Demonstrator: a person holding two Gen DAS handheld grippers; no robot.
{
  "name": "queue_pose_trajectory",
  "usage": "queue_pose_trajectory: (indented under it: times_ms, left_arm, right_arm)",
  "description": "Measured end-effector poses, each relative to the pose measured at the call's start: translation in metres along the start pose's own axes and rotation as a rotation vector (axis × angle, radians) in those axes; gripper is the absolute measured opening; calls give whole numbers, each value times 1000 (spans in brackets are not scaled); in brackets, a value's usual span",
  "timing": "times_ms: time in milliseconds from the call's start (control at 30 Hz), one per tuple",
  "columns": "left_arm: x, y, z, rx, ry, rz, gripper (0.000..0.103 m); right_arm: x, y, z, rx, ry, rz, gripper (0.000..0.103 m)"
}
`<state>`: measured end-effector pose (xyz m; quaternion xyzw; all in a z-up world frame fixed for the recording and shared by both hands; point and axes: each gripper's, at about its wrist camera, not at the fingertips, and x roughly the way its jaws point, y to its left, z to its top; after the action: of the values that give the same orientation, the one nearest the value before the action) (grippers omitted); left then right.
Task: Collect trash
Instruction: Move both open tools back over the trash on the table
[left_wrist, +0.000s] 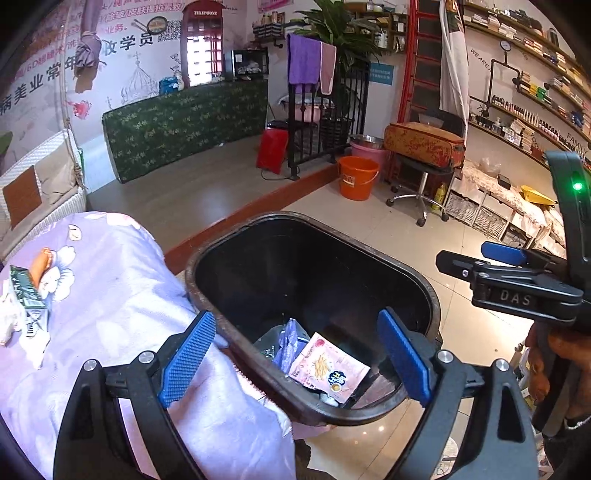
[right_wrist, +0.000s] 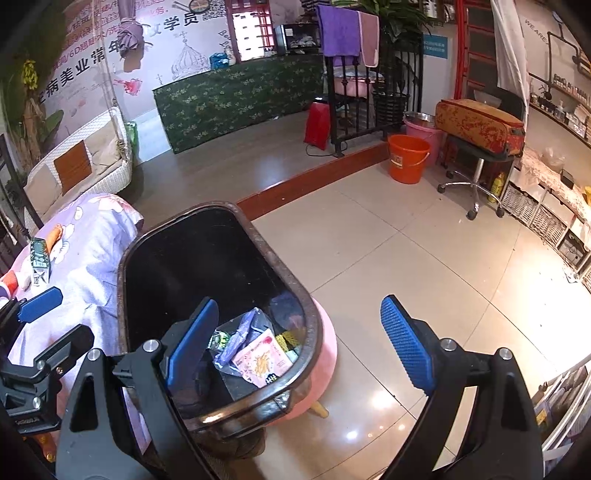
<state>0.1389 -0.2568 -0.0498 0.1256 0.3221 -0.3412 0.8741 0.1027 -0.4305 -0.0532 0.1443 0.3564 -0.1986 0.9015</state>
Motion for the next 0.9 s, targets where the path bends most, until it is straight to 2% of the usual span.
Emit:
queue_pose_trajectory:
  times_ms: [167, 333, 700, 833, 900]
  left_arm:
    - [-27, 14, -12, -24, -42, 55, 91]
    - [-55, 46, -26, -89, -65, 127, 91]
    - [-118, 166, -66, -379, -52, 352, 91]
    - [-134, 211, -90, -444, -3, 471, 91]
    - [-145, 240, -105, -497, 12, 506, 91]
  right_arm:
    - [-6, 25, -1, -46, -19, 63, 89]
    - [-10, 62, -3, -119, -16, 145, 90]
    - [-20, 168, -7, -321, -1, 363, 90]
    - [-21, 214, -12, -424, 38, 471, 90]
    - [-21, 231, -15, -465, 53, 504, 90]
